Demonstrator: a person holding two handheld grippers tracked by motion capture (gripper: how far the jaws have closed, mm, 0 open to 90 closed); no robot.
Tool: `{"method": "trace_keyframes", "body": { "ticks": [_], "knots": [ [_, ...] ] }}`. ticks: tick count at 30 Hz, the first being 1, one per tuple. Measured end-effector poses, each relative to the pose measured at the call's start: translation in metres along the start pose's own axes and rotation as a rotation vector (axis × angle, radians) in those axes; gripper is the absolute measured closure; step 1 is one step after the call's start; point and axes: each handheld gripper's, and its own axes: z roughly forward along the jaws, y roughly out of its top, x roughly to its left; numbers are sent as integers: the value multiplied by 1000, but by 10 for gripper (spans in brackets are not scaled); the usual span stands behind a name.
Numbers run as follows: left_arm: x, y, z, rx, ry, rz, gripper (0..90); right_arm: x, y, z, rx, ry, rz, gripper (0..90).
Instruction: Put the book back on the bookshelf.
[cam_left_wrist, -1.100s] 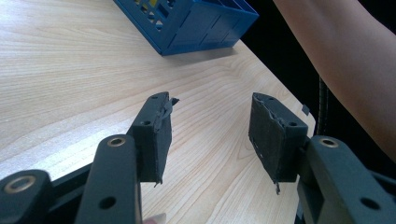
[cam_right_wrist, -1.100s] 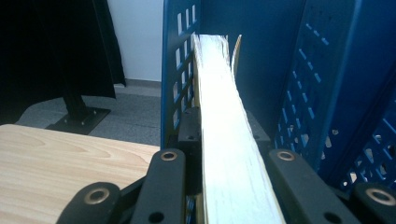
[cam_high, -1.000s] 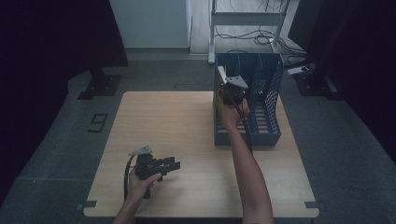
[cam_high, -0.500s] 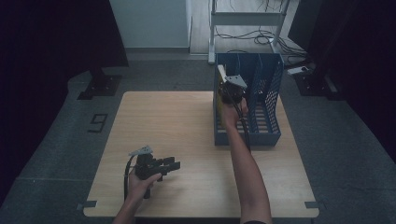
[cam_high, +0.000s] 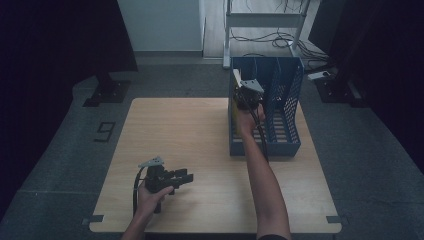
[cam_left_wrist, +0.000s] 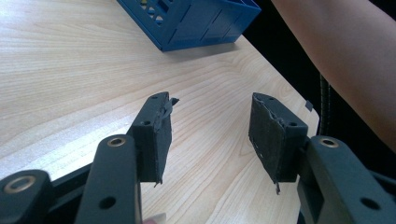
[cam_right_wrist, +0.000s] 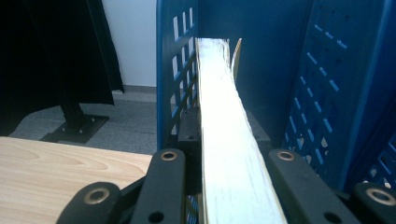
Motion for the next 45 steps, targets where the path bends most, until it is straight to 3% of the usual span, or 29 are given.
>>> {"method": "trace_keyframes", "body": {
  "ticks": [23, 27, 30, 33, 45],
  "knots": [
    [-1, -2, 5, 25, -7, 3, 486, -1, -5, 7, -7, -3, -2, 742],
    [-2, -2, 5, 27, -11, 3, 486, 2, -5, 7, -5, 15, -13, 723],
    [-3, -2, 7, 33, -13, 6, 485, 0, -4, 2, -55, 41, 26, 687],
    [-4, -3, 10, 49, -16, 11, 484, 2, 0, -6, -73, 55, 29, 675],
    [-6, -4, 14, 83, -20, 20, 477, -6, 0, -22, -52, 102, 37, 659]
  ]
}}
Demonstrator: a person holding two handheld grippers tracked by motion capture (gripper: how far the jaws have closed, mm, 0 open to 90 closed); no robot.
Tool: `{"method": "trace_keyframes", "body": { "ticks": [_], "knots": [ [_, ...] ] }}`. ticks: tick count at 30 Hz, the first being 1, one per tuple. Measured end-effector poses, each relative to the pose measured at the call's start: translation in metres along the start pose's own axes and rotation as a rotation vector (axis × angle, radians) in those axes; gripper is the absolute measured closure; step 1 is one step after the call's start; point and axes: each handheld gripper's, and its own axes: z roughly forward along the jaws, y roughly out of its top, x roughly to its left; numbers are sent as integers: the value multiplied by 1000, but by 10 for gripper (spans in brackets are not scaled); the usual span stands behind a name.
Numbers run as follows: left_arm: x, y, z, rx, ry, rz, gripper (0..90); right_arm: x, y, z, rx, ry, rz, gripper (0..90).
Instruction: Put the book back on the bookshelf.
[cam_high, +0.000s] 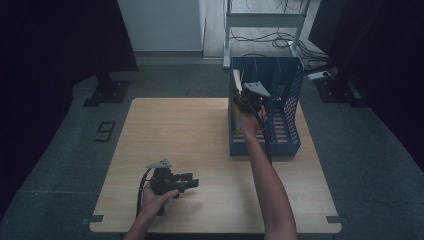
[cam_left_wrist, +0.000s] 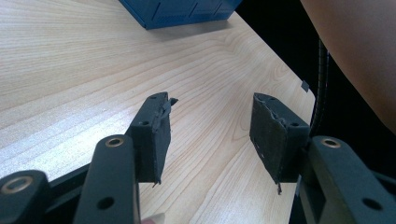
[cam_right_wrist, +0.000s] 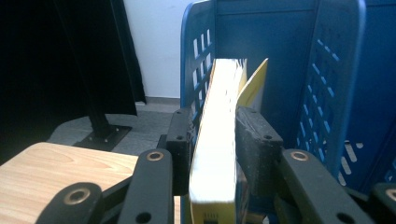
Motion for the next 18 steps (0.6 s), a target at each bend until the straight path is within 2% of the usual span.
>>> {"method": "trace_keyframes", "body": {
  "ticks": [5, 12, 18],
  "knots": [
    [1, 0, -1, -11, 2, -7, 477, -3, -4, -9, 2, 37, 29, 660],
    [0, 0, 0, -9, 1, -5, 478, -3, -7, -21, 21, 97, 22, 661],
    [-2, 0, 3, 3, 0, 2, 478, 1, -11, -22, 35, 114, -4, 652]
  ]
}}
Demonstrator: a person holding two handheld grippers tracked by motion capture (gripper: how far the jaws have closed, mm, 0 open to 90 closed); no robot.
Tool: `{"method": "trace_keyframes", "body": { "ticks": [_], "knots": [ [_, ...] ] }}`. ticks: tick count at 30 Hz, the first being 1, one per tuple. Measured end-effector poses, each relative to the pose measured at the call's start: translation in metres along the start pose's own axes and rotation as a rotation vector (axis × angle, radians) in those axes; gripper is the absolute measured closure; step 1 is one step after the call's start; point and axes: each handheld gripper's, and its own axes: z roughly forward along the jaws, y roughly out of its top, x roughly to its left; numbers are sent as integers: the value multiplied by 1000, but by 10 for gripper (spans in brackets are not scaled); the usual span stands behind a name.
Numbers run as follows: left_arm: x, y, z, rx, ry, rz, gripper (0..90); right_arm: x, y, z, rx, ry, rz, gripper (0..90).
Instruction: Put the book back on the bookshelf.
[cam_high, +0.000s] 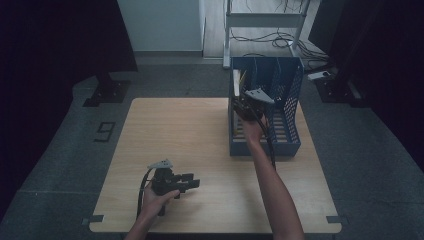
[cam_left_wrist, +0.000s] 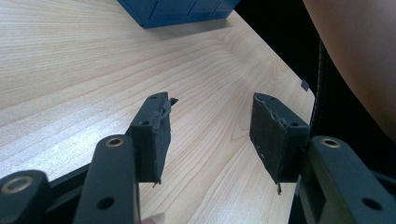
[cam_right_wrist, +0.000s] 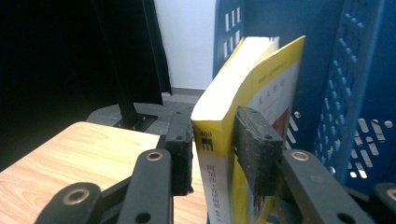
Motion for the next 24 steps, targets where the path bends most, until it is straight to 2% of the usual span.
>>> {"method": "trace_keyframes", "body": {
  "ticks": [3, 24],
  "knots": [
    [0, 0, 0, -1, 3, -1, 478, 2, -1, 2, 1, -2, -11, 639],
    [1, 0, 1, 4, 8, 1, 477, -3, -8, -2, 10, -3, -12, 568]
  ]
}}
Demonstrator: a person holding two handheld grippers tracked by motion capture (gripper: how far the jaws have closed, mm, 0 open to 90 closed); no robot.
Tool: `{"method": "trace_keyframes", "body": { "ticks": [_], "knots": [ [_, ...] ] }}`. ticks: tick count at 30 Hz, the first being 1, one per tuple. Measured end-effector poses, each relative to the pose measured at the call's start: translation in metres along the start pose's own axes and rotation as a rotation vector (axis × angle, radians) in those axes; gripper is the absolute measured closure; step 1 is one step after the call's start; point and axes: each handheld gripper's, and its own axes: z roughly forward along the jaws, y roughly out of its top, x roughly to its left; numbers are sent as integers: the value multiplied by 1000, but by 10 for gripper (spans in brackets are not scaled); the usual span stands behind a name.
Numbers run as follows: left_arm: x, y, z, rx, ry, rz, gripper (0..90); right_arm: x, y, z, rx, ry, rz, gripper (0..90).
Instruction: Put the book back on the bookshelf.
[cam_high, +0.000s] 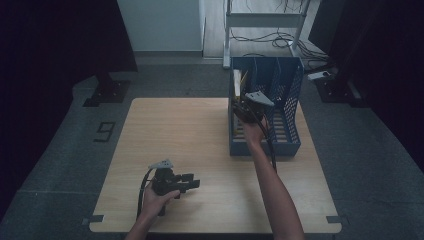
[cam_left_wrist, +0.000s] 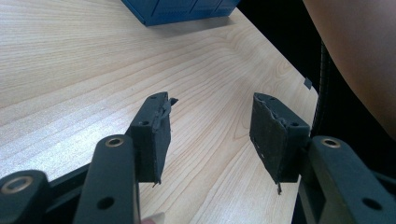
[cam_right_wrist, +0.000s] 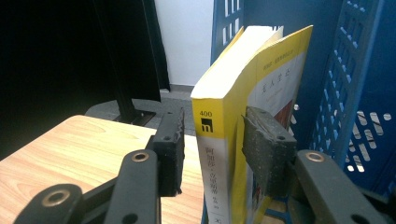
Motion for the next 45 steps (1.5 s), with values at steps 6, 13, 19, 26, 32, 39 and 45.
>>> {"method": "trace_keyframes", "body": {
  "ticks": [6, 13, 19, 26, 32, 39, 45],
  "knots": [
    [0, 0, 0, 0, 1, 0, 477, -2, -3, -5, -9, -3, 5, 549],
    [0, 0, 1, 7, 2, 2, 477, -7, -8, -10, 3, 4, 13, 508],
    [-1, -1, 2, 11, 1, 6, 477, -7, -10, -15, 0, 8, -2, 490],
    [0, 0, 1, 5, 5, 1, 477, -10, -10, -23, -3, 10, -16, 481],
    [3, 1, -5, -16, 12, -5, 478, -11, -12, -30, 14, 21, -25, 474],
    [4, 2, -11, -36, 19, -9, 478, -10, -17, -40, 14, 32, -47, 475],
    [6, 3, -14, -48, 26, -12, 478, -9, -21, -48, 24, 39, -64, 475]
  ]
}}
